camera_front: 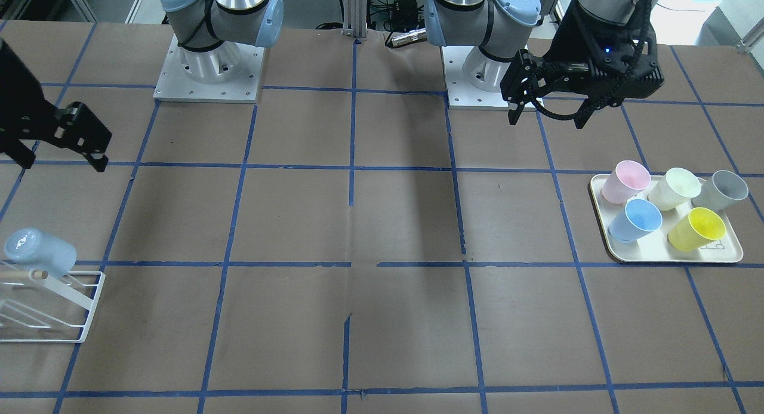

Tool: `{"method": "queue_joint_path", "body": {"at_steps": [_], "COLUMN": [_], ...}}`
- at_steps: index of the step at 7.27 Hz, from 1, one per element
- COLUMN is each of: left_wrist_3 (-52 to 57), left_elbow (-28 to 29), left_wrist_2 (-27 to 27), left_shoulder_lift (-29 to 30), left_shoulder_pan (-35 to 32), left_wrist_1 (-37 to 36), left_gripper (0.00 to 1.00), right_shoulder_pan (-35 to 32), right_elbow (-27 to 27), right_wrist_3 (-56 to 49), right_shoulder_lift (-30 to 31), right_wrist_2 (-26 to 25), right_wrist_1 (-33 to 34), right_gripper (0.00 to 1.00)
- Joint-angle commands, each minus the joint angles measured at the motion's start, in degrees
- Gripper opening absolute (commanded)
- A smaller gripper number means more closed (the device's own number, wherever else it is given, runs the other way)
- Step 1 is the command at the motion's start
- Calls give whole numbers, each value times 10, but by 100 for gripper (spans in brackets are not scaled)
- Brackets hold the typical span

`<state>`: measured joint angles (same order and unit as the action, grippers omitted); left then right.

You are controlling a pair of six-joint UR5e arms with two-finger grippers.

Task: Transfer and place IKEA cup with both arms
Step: 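Move the right gripper over the light blue cup on the wire rack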

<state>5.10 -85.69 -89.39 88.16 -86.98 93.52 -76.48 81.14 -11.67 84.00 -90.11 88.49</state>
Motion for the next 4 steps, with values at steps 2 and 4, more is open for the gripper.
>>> {"method": "queue_joint_path", "body": {"at_steps": [2,4], "left_wrist_3": [0,0], "left_elbow": [0,0], "left_wrist_2": [0,0], "left_shoulder_lift": [1,1], "left_shoulder_pan": [0,0], "left_wrist_1": [0,-1], "left_gripper": [100,100], "right_shoulder_pan": [75,98], "right_elbow": [4,8], "right_wrist_3": [-107,-131], "right_shoulder_lift": [-50,-86], "right_wrist_2": [1,0], "right_wrist_1": [41,60], "right_gripper": [100,97]}}
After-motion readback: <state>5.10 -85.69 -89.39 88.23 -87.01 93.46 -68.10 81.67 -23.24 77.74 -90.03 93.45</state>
